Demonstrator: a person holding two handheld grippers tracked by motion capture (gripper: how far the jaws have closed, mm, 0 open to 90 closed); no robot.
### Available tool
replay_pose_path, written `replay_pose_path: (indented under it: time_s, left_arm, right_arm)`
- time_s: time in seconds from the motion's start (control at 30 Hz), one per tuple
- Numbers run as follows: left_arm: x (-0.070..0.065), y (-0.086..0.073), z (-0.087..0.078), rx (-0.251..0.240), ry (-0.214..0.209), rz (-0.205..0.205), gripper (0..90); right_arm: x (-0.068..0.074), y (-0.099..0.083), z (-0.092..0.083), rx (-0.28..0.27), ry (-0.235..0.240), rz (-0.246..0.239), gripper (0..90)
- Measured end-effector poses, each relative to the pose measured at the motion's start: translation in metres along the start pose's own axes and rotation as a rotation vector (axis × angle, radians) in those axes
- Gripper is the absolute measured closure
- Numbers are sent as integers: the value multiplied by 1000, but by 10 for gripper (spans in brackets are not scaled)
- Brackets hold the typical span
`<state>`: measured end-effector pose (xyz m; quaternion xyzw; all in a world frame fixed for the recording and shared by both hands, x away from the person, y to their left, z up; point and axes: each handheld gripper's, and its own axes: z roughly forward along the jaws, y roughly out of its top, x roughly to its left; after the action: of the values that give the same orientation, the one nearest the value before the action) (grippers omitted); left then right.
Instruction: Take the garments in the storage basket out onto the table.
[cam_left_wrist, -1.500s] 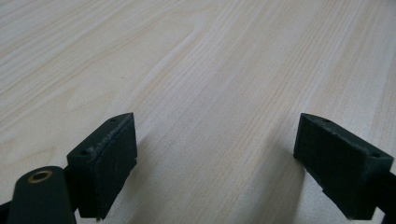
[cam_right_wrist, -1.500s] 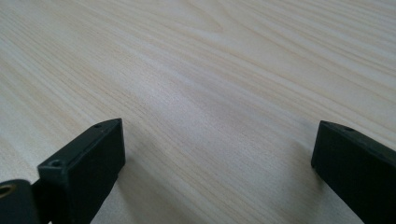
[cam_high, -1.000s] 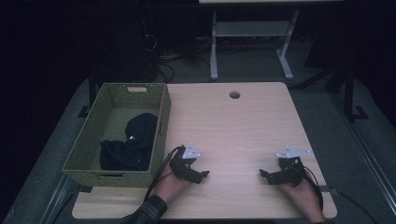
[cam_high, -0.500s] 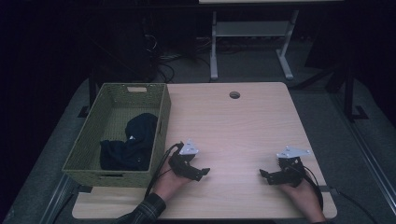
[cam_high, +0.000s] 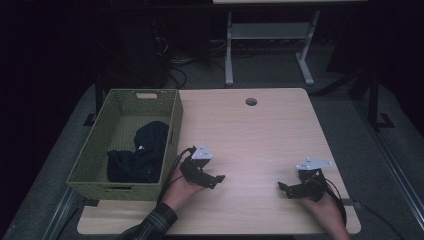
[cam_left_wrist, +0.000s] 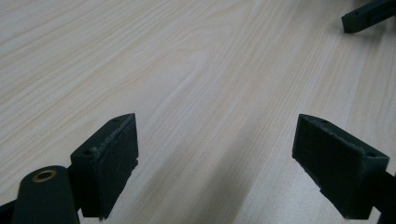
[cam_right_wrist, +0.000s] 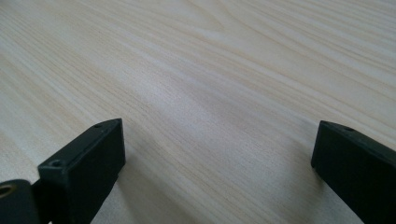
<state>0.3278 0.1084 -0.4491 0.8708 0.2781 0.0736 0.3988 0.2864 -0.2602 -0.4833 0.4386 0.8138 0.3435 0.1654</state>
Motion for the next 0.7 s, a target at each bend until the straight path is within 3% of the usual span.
replay_pose_path:
  time_s: [0.7]
  left_arm:
    - [-3, 6, -10, -13, -24, 12, 140]
  right_arm:
    - [0, 0, 0, 0, 0, 0, 23]
